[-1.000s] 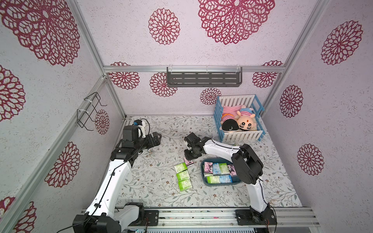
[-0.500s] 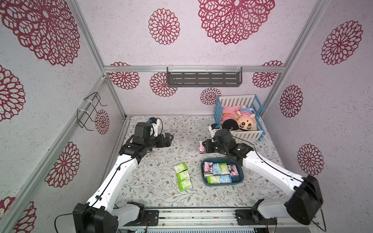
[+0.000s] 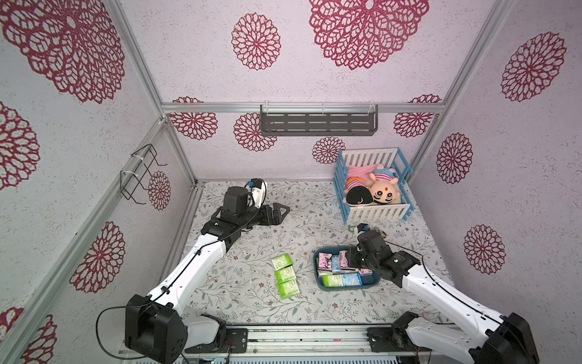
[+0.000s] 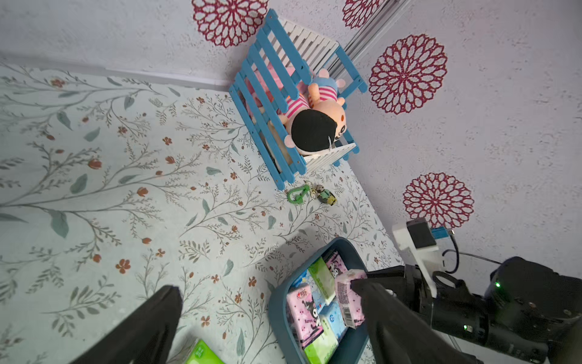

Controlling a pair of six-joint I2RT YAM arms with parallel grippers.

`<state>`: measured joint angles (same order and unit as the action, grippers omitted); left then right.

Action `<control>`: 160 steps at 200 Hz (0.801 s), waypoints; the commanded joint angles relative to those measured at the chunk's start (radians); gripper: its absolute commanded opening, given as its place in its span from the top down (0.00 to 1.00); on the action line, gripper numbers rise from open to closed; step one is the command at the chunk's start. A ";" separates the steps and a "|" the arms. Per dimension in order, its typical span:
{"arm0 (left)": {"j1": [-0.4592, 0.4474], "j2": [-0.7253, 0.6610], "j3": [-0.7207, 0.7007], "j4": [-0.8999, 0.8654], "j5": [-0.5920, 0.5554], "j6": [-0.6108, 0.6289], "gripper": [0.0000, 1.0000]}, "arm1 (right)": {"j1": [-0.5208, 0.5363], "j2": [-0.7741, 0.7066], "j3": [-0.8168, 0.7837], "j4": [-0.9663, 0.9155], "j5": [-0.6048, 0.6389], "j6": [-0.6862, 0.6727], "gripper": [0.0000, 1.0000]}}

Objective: Put the pocket tissues into the storage box
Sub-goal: Place the pocket tissues in the storage box.

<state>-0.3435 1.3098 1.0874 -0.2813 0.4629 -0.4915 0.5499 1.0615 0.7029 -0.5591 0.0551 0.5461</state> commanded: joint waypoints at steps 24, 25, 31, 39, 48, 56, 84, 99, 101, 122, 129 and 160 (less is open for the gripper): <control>-0.013 0.021 0.021 0.002 -0.005 -0.007 0.03 | -0.001 0.044 -0.019 0.151 -0.009 -0.017 0.98; -0.013 0.022 0.022 0.002 -0.005 -0.006 0.03 | -0.001 0.047 -0.019 0.154 -0.011 -0.019 0.98; -0.013 0.028 0.026 -0.002 -0.001 -0.005 0.03 | -0.001 0.064 -0.017 0.174 -0.019 -0.025 0.98; -0.012 0.036 0.033 -0.012 0.002 -0.006 0.03 | -0.001 0.090 -0.013 0.196 -0.028 -0.034 0.98; -0.013 0.041 0.037 -0.020 0.002 -0.009 0.03 | 0.002 0.117 -0.010 0.216 -0.036 -0.042 0.98; -0.015 0.042 0.033 -0.021 -0.003 -0.013 0.03 | 0.001 0.136 -0.004 0.229 -0.037 -0.047 0.98; -0.015 0.029 0.013 -0.026 -0.046 -0.003 0.03 | 0.001 0.176 0.003 0.274 -0.058 -0.051 0.96; -0.013 0.022 0.011 -0.045 -0.078 0.016 0.03 | 0.001 0.191 0.009 0.297 -0.075 -0.050 0.96; -0.014 0.022 0.012 -0.047 -0.081 0.019 0.03 | 0.001 0.194 0.010 0.298 -0.077 -0.049 0.95; -0.013 0.026 0.022 -0.073 -0.109 0.042 0.03 | 0.002 0.224 0.023 0.309 -0.090 -0.054 0.93; -0.012 0.030 0.026 -0.078 -0.115 0.047 0.03 | 0.004 0.235 0.028 0.309 -0.091 -0.058 0.92; -0.011 0.042 0.036 -0.082 -0.113 0.040 0.03 | 0.004 0.262 0.037 0.305 -0.100 -0.076 0.83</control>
<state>-0.3500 1.3434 1.0969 -0.3454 0.3664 -0.4706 0.5503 1.3117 0.7078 -0.2966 -0.0242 0.5022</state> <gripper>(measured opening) 0.971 0.187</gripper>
